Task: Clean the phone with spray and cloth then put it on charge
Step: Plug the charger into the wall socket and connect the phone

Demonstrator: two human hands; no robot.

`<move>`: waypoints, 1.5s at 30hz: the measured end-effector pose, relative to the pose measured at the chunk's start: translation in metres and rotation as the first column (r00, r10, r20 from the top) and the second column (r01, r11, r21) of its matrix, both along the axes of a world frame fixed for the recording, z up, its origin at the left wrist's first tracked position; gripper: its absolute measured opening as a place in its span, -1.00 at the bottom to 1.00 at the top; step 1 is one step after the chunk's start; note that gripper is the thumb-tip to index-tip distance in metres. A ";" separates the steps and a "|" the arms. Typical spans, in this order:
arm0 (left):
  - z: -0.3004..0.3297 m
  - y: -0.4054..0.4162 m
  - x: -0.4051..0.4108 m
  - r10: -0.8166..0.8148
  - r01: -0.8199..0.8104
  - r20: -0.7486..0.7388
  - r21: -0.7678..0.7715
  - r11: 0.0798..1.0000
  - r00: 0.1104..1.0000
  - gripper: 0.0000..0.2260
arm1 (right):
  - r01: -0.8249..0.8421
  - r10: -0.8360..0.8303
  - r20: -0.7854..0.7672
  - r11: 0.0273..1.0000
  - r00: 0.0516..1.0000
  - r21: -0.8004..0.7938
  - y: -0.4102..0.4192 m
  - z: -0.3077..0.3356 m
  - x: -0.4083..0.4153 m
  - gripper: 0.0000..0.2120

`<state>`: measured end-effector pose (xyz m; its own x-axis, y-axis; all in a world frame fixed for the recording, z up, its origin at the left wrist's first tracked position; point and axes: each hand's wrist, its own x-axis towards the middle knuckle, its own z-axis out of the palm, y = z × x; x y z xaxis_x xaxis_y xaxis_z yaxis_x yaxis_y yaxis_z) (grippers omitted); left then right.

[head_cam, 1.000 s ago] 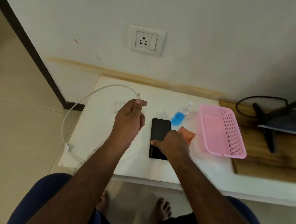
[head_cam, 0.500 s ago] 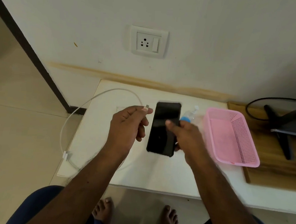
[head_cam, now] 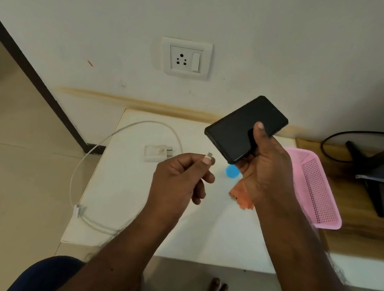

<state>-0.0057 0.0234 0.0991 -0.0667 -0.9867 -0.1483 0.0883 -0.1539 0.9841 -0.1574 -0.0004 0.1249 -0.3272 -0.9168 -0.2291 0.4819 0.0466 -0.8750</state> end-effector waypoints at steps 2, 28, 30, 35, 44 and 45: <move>0.002 0.000 -0.006 0.001 -0.001 -0.008 0.000 1.000 1.000 -0.86 | 0.014 -0.014 0.083 1.000 0.996 -0.007 0.000 0.000 0.000 -0.77; 0.001 -0.010 0.001 -0.039 0.041 -0.037 0.064 0.997 0.999 -0.85 | -0.055 0.055 -0.041 0.998 0.998 -0.004 -0.003 -0.017 -0.001 -0.76; -0.001 -0.012 0.004 -0.066 0.069 -0.030 0.100 0.993 0.997 -0.86 | -0.082 0.079 -0.132 0.996 0.988 -0.017 -0.002 -0.016 -0.003 -0.76; -0.006 -0.014 0.008 -0.087 0.100 -0.091 0.153 0.983 0.992 -0.87 | -0.114 0.103 -0.244 0.993 0.964 -0.029 -0.001 -0.017 -0.003 -0.85; -0.020 -0.015 0.008 -0.050 0.095 -0.200 0.221 0.971 0.978 -0.88 | -0.084 0.090 -0.257 0.996 0.962 0.034 -0.002 -0.028 -0.001 -0.88; -0.021 -0.015 0.009 -0.055 0.101 -0.203 0.225 0.969 0.978 -0.88 | -0.079 0.088 -0.265 0.996 0.960 0.046 -0.002 -0.029 -0.001 -0.88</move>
